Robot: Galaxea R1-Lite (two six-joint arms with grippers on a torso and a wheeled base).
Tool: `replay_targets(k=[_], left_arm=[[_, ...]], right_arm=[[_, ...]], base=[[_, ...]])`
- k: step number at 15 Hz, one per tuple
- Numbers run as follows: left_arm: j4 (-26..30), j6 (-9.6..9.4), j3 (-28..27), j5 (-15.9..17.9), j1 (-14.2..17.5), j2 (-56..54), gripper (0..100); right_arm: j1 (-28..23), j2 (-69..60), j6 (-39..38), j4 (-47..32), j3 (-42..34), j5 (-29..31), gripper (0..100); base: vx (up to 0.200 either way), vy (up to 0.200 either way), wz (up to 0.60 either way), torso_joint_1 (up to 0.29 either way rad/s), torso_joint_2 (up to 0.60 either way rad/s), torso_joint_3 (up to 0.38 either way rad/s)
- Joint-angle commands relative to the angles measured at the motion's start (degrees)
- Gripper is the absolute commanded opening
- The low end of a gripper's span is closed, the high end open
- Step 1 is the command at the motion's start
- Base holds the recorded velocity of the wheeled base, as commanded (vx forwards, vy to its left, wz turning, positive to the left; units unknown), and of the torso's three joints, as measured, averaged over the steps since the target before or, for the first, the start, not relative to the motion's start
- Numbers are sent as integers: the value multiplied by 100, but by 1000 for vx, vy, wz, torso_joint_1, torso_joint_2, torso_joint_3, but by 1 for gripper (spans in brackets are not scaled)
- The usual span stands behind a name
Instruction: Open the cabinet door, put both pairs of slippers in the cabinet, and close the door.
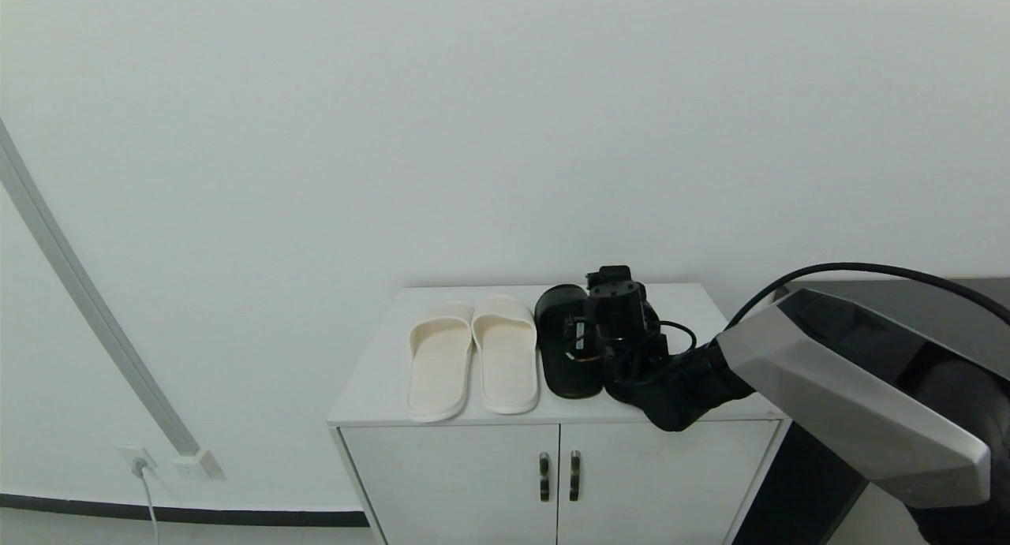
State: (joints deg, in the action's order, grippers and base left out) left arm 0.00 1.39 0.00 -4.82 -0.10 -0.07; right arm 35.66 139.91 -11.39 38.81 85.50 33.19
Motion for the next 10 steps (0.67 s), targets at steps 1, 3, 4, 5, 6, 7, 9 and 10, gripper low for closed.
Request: replay_targets(k=[1,3,4,5,6,7,9,10], left_arm=[[0,2,0,-2,1,7,0],[0,2,0,-2,1,7,0],[0,10,0,-2,1,7,0],[0,10,0,-2,1,7,0],[0,10,-9,-2,1,7,0],[0,10,0,-2,1,7,0],[0,10,0,-2,1,7,0],[0,10,0,-2,1,7,0]], right_arm=[[-6,36,-4,-6,10,3,0],[-6,19,-4,-6,10,12,0],[-6,-8,-4,-6,1,12,0],[3,-25,-4,-6,-8,20,0],[20,-140,-4,3,-87,47,0],[29,-280,5,65,-218,47,0],[64,-597,31,179,-544,47,0],[108,-966,101,223,-922,47,0]], base=[[0,0,0,0,0,0],[0,0,0,0,0,0],[0,0,0,0,0,0],[0,0,0,0,0,0],[0,0,0,0,0,0],[0,0,0,0,0,0],[0,0,0,0,0,0],[0,0,0,0,0,0]])
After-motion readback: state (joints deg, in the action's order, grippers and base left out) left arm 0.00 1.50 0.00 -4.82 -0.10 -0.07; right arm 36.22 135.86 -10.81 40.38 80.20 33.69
